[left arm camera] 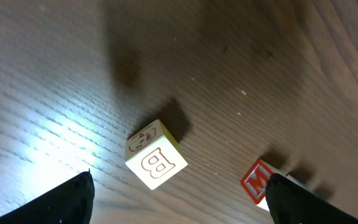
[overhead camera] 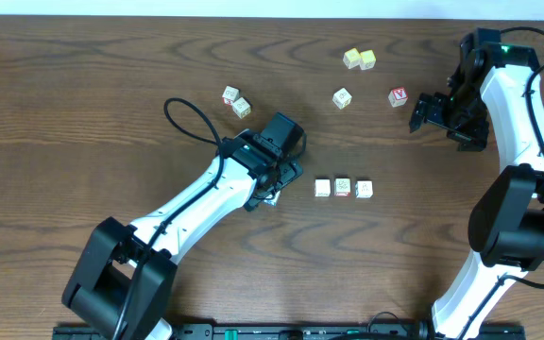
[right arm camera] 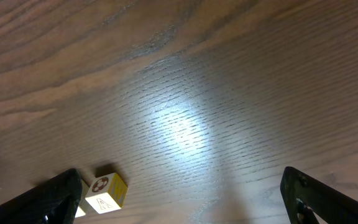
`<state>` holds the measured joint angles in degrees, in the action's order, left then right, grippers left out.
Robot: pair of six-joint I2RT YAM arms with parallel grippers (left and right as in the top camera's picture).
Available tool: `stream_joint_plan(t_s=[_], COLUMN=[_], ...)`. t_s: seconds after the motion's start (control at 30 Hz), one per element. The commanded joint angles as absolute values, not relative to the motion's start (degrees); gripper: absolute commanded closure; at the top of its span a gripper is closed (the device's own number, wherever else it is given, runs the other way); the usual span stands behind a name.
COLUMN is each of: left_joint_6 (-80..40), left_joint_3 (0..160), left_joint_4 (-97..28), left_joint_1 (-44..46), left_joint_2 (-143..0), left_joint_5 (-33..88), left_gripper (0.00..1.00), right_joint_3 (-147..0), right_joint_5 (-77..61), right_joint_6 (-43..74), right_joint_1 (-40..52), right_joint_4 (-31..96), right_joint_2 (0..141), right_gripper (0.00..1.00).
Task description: Lift 4 blocks
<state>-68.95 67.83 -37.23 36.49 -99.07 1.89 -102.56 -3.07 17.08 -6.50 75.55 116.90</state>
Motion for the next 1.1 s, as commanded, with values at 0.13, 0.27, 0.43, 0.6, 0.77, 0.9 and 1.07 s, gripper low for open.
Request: stream_joint_plan(t_s=[0.13, 0.27, 0.43, 0.6, 0.77, 0.9, 1.07], left_joint_6=[-82.7, -83.3, -84.8, -88.0, -88.4, -88.4, -84.7], left_joint_3=[64.2, 64.1, 64.1, 64.0, 64.0, 64.0, 64.0], left_joint_4=[-37.4, -37.4, -37.0, -36.5, -34.2, -33.5, -33.5], left_joint_1=[37.0, 37.1, 37.3, 38.6, 38.9, 38.9, 38.9], left_joint_2=[-102.1, -103.3, -103.7, -105.4, -108.1, -108.7, -108.7], left_joint_5=[-1.1, -1.1, -1.1, -1.1, -1.1, -1.1, -1.2], left_gripper=[0.3, 0.3, 0.3, 0.33, 0.33, 0.36, 0.5], right_joint_3=[-102.3, -102.3, -102.3, -102.3, -102.3, -102.3, -102.3], right_joint_5=[-3.3, -3.3, -3.3, -3.3, -3.3, -3.3, -3.3], right_joint_6=[16.2, 16.2, 16.2, 16.2, 16.2, 16.2, 16.2], right_joint_1=[-5.9, -5.9, -5.9, -5.9, -5.9, -5.9, -5.9], right_joint_4=[75.5, 75.5, 75.4, 75.5, 75.5, 75.6, 75.7], right_joint_2=[115.1, 115.1, 115.1, 115.1, 115.1, 115.1, 115.1], right_gripper=[0.01, 0.01, 0.01, 0.01, 0.01, 0.01, 0.01])
